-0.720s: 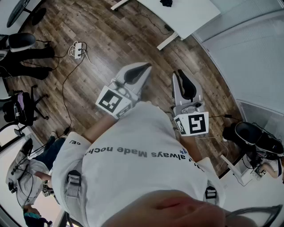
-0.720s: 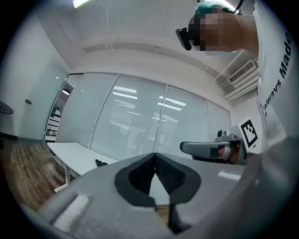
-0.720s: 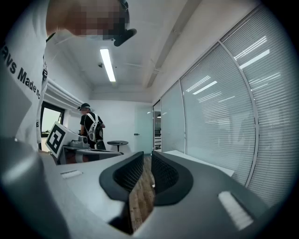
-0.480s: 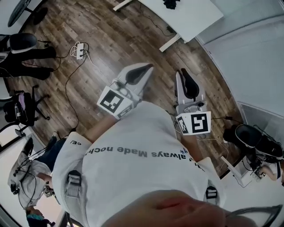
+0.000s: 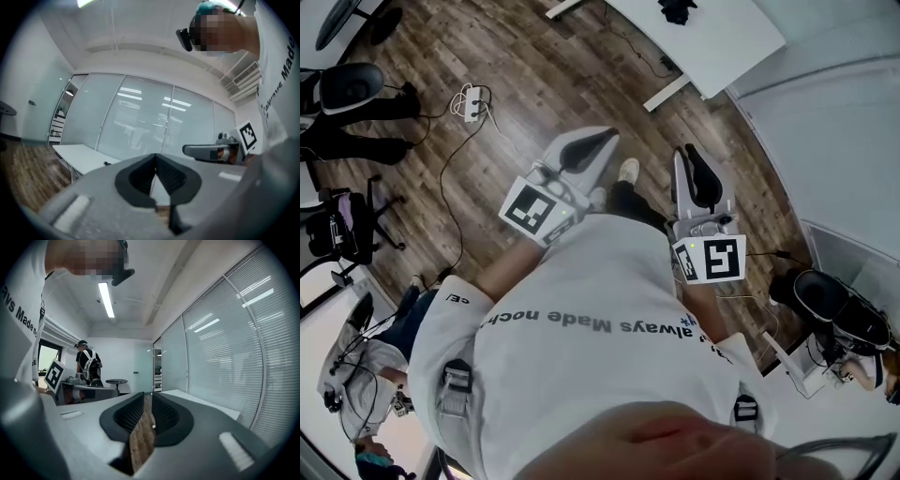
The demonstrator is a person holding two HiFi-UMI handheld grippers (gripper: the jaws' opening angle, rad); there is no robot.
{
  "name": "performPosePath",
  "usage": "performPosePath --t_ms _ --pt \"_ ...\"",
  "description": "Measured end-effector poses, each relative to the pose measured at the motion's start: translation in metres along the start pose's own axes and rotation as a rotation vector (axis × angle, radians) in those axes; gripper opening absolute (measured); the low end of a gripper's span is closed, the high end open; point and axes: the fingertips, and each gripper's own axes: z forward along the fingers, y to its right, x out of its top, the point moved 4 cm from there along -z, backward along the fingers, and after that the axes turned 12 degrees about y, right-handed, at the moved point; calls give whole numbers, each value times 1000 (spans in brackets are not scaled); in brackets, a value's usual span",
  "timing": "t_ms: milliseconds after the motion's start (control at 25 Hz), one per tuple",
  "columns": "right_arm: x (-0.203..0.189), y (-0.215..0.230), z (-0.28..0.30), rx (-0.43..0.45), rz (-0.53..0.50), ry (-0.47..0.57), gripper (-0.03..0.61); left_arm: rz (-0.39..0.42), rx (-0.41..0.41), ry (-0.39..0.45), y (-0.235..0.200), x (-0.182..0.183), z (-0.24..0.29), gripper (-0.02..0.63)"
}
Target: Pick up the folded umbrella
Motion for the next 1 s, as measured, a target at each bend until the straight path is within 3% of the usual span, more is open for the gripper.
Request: performPosePath --t_ms 480,1000 --pt "-21 72 76 16 4 1 51 0 26 -3 -65 -16 76 0" --pt "-24 241 169 4 11 12 51 26 13 -27 -139 -33 258 0"
